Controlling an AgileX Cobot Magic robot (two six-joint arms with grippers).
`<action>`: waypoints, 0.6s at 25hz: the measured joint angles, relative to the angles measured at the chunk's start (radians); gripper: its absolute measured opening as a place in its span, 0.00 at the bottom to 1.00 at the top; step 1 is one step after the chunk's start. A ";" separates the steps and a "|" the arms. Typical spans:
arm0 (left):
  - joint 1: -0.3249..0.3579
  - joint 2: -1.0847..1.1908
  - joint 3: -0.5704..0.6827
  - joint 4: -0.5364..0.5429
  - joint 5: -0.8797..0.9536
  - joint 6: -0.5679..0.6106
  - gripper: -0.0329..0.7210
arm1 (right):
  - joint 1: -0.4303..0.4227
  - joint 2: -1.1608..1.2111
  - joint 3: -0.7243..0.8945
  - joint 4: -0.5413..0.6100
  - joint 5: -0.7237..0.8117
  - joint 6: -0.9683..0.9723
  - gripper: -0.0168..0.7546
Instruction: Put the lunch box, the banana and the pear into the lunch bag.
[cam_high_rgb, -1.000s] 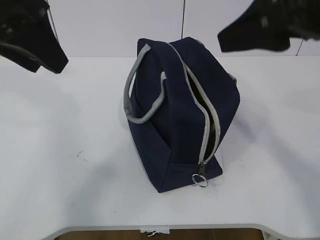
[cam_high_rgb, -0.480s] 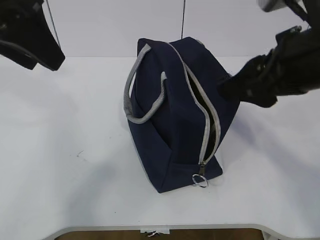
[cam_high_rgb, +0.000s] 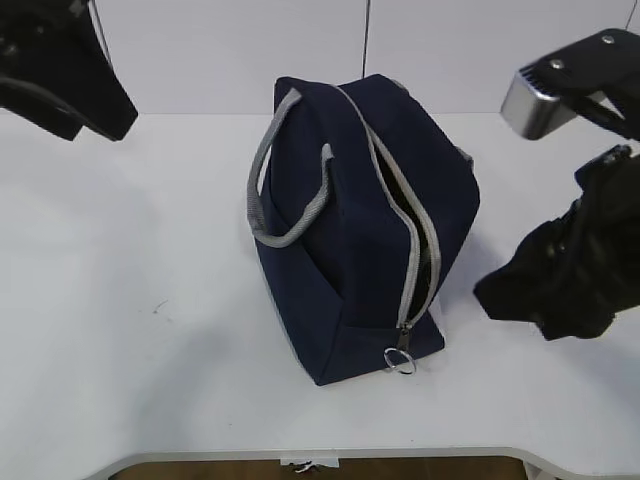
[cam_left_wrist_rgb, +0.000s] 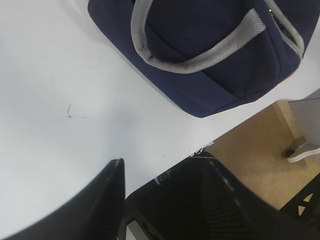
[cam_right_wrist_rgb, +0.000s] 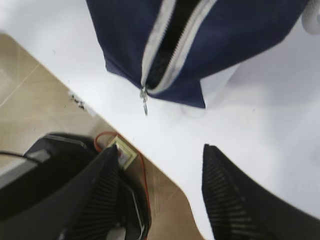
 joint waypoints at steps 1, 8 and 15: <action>0.000 0.000 0.000 0.000 0.000 0.000 0.55 | 0.026 -0.015 0.029 -0.030 -0.055 0.037 0.57; 0.000 0.000 0.000 -0.006 0.000 0.000 0.55 | 0.071 -0.100 0.310 -0.094 -0.546 0.091 0.57; 0.000 0.000 0.000 -0.011 0.000 0.000 0.55 | 0.071 -0.123 0.590 -0.107 -1.004 0.094 0.57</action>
